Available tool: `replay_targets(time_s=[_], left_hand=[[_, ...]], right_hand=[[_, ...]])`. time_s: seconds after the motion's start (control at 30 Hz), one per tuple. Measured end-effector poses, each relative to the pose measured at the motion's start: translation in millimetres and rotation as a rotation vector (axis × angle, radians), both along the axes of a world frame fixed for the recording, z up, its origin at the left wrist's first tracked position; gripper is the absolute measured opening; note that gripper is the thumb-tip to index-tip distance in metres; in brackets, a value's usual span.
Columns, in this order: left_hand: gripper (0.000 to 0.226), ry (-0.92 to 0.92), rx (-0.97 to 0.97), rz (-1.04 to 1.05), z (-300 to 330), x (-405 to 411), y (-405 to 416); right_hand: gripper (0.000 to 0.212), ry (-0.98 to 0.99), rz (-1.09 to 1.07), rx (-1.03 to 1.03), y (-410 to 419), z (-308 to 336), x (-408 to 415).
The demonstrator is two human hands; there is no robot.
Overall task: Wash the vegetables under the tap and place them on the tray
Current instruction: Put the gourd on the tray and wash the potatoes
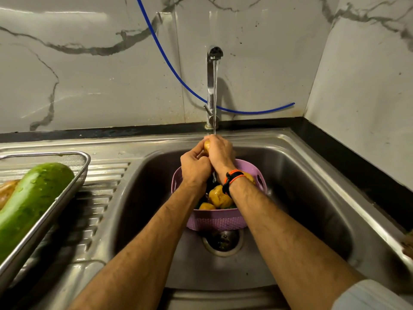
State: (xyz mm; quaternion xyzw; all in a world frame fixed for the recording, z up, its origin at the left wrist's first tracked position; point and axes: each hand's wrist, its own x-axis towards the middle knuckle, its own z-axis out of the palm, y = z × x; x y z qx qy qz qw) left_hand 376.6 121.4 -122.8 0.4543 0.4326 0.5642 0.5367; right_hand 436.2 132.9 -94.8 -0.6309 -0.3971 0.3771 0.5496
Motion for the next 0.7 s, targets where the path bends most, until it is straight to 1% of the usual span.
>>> replay_targets(time_s=[0.07, 0.13, 0.2, 0.23, 0.3, 0.33, 0.4, 0.47, 0.53, 0.57, 0.63, 0.67, 0.7], left_hand=[[0.045, -0.037, -0.035, -0.105, 2, -2, 1], [0.041, -0.069, -0.058, -0.110, 4, 0, 3], [0.032, -0.047, -0.051, -0.009, 5, 4, 3], [0.033, -0.017, -0.038, 0.029, 5, 4, 2], [0.038, 0.030, -0.006, -0.010, 5, 2, -2], [0.038, 0.020, -0.011, -0.067, 5, -1, -4], [0.032, -0.050, -0.060, -0.172, 10, -8, -7], [0.031, -0.101, -0.091, -0.150, 11, -8, -5], [0.032, -0.080, -0.069, -0.050, 10, -3, -2], [0.031, -0.051, -0.054, -0.032, 10, -1, -3], [0.034, -0.015, -0.041, -0.108, 10, -1, -4], [0.035, -0.028, -0.059, -0.173, 11, -4, -6], [0.035, -0.060, -0.082, -0.227, 13, -6, -7]], right_hand=[[0.027, 0.090, 0.019, -0.044, 1, 3, 12], [0.031, 0.180, 0.078, 0.021, -2, 2, 17], [0.029, 0.069, 0.083, 0.091, -3, -5, 11], [0.028, 0.002, 0.060, 0.114, -5, -7, 6], [0.027, -0.050, -0.002, 0.068, -3, -1, 1], [0.029, -0.051, -0.014, 0.010, -2, 1, 3], [0.035, 0.022, 0.041, -0.079, 0, 2, 12], [0.031, 0.095, 0.103, -0.019, -3, -1, 14], [0.029, 0.024, 0.109, 0.069, -1, -9, 8], [0.028, -0.022, 0.072, 0.099, -3, -8, 4], [0.024, -0.067, -0.030, 0.075, -1, -3, 5], [0.022, -0.070, -0.044, 0.014, 1, -1, 10], [0.022, -0.033, -0.015, -0.046, 0, 1, 17]])
